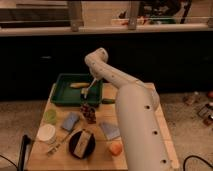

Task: Wipe tray with brush

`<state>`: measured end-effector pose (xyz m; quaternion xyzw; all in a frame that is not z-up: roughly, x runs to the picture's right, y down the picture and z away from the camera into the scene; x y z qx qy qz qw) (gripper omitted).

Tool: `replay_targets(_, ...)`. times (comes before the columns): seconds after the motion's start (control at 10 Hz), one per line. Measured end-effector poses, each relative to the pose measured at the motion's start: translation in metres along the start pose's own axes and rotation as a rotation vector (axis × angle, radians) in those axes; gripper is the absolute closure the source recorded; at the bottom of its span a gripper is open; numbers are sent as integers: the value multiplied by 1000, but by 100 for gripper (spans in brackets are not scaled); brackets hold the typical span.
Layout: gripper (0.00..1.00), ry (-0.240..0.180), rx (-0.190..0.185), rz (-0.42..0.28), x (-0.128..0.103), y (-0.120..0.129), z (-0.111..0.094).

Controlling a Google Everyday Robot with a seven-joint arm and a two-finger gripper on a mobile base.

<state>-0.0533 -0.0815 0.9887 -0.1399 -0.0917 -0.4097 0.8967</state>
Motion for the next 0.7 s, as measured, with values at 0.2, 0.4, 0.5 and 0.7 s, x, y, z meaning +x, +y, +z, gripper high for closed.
replay_targets(0.2,100,-11,-4,-29,-10,-1,1)
replay_targets(0.4,100,-11,-16,-32,-9,8,3)
replay_targets(0.5,100,-8,-21,-22,-4,14,3)
replay_targets(0.7,100,4,-39,23,16,33,3)
